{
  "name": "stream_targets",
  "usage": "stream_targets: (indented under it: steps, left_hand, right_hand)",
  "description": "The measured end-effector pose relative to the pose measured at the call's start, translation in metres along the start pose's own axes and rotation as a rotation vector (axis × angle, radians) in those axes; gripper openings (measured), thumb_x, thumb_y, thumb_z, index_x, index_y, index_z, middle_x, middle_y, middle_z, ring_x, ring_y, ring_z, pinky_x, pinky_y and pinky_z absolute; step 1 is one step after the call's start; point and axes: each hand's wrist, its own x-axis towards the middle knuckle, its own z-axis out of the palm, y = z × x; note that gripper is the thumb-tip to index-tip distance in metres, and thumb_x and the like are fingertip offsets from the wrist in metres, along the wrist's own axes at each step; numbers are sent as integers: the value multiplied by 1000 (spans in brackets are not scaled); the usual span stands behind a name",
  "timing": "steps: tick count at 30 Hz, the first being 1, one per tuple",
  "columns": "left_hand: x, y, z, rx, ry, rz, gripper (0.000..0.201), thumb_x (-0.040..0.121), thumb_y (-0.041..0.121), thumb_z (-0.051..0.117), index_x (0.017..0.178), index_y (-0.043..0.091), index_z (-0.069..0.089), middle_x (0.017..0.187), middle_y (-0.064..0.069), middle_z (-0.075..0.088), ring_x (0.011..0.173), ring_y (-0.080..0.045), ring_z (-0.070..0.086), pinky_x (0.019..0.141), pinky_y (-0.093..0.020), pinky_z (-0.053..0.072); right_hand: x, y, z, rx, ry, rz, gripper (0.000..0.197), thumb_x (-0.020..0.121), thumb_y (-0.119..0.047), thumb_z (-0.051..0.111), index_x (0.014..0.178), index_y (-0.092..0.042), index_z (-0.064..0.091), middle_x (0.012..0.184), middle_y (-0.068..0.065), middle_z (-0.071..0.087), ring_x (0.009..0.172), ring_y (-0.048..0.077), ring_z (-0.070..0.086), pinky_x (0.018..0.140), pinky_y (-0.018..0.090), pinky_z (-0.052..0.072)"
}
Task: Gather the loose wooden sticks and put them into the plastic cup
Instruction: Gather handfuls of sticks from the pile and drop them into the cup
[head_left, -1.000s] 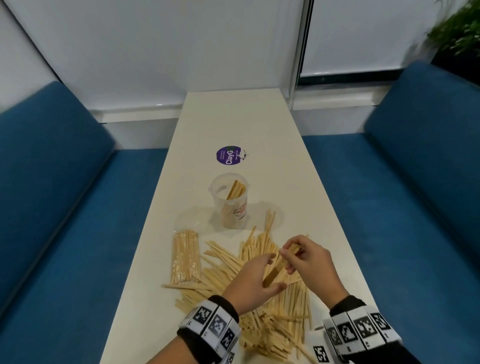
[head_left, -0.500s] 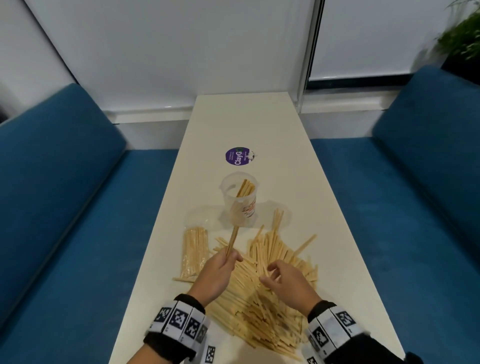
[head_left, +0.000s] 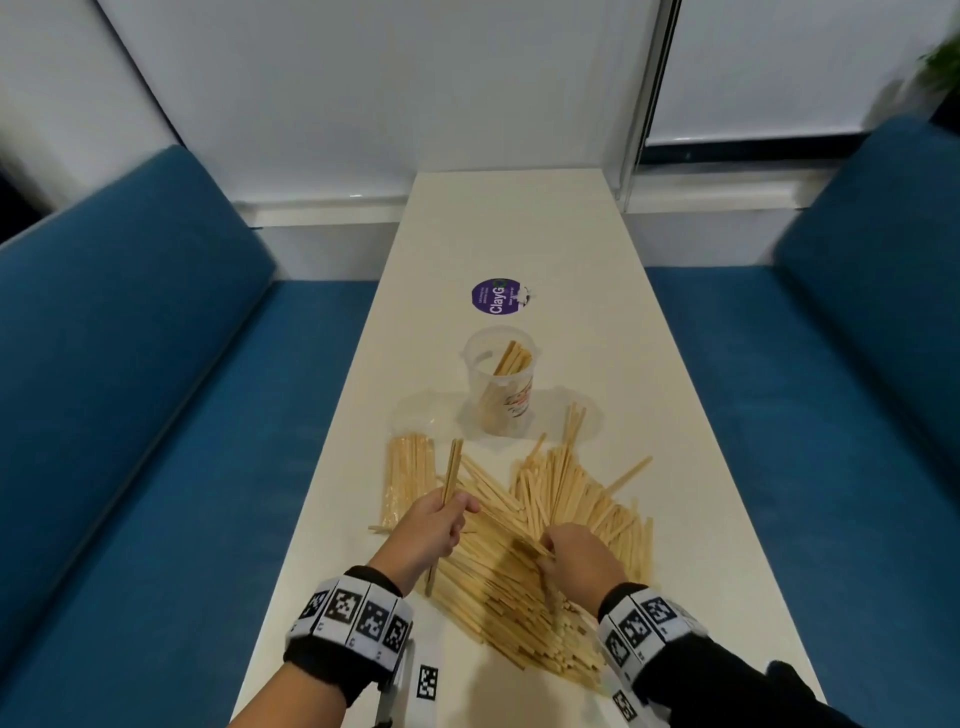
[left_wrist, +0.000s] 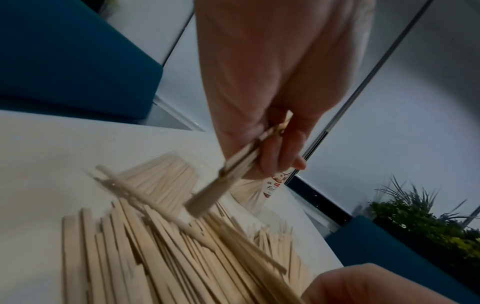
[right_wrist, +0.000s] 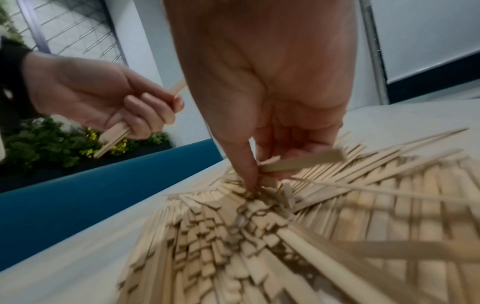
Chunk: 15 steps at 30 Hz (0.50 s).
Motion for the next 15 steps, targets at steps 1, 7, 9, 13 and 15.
stream_targets:
  steps: [1,7,9,13,15]
  left_hand:
    - [1,-1,1,-6,7,-14,27,100,21,37,86,12,58,56,5,36,43,-4,33,46,-17,26]
    - [12,-9,4,-24,39,-110,23,92,34,55,88,12,48,60,5,28,49,-11,24,45,-19,23]
    - [14,-4,10,-75,43,-124,30,86,42,61,91,15,51,64,5,29,53,-11,25,47,-20,24]
    - [18,23,38,-153,-11,-116,61,80,59,56,120,13,54,82,2,48,62,-12,38,56,-23,32]
    - [21,36,52,-176,-24,-80,67,80,62,54,124,12,53,98,-7,57,77,-23,54,64,-25,34]
  right_hand:
    - [-1,2,-2,11,7,2,14,96,-25,51,95,-13,59,89,0,54,78,13,49,68,21,38]
    - [-9,15,-22,290,130,28,12,91,-26,59,80,-21,58,78,-5,57,67,7,49,57,13,36]
    - [-12,19,-32,436,201,33,7,88,-26,65,84,-20,63,79,-7,61,74,8,55,62,15,39]
    - [-18,17,-45,562,285,3,13,82,-29,71,88,-18,69,80,-6,66,79,12,62,72,21,49]
    - [-23,10,-48,538,306,-35,7,83,-27,70,85,-21,66,78,-10,65,77,9,61,69,16,46]
